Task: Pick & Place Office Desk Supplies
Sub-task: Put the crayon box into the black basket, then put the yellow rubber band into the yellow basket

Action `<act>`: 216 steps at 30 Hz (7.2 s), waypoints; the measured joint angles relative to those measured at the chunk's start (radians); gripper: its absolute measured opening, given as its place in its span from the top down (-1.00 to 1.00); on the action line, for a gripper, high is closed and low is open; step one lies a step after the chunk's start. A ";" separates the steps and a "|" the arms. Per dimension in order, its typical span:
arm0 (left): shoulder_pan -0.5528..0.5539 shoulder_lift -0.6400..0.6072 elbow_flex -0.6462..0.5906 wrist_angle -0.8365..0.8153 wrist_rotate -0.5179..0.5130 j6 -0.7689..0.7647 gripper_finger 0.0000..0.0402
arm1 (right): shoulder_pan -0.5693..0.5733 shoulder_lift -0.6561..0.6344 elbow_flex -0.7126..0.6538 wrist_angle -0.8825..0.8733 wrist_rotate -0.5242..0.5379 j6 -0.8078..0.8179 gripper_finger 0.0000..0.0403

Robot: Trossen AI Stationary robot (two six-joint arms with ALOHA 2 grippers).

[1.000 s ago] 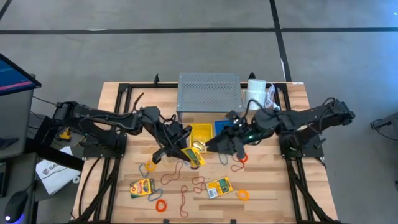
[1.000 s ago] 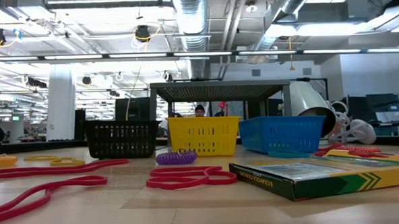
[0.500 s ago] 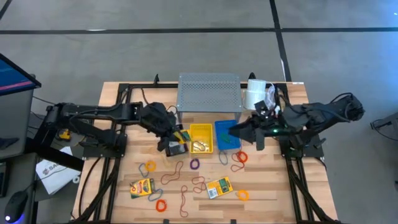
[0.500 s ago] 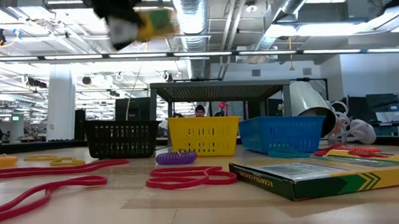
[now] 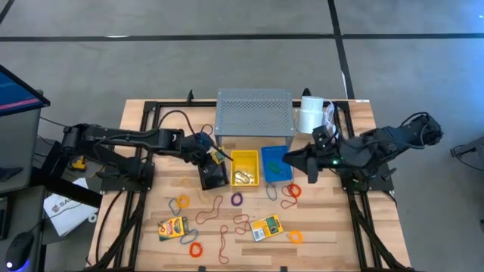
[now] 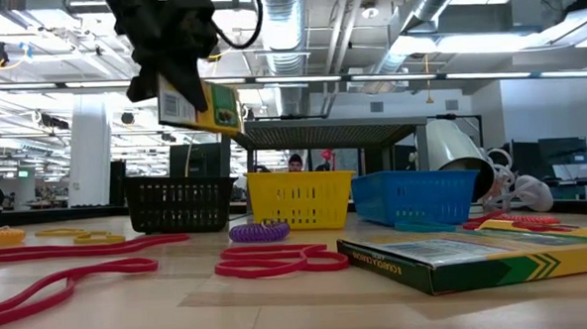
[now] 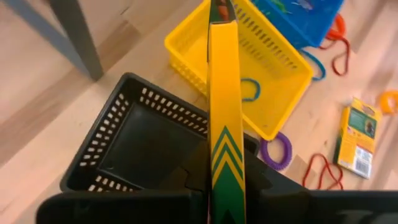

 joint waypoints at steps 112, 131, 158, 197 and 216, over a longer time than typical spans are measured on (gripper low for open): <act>-0.022 0.142 -0.118 0.111 -0.087 -0.518 0.14 | 0.176 -0.384 -0.333 -0.594 0.177 0.495 0.47; 0.105 0.001 -0.118 0.047 -0.075 -0.244 0.06 | 0.176 -0.385 -0.333 -0.570 0.166 0.488 0.47; -0.331 -0.117 -0.125 -0.205 0.003 0.641 0.16 | 0.176 -0.383 -0.333 -0.500 0.165 0.461 0.47; -0.303 0.090 -0.393 0.126 -0.011 0.661 -0.02 | 0.229 -0.323 -0.333 -0.392 0.138 0.461 0.47; -0.232 0.094 -0.401 0.157 0.038 0.663 0.53 | 0.229 -0.323 -0.333 -0.350 0.141 0.436 0.47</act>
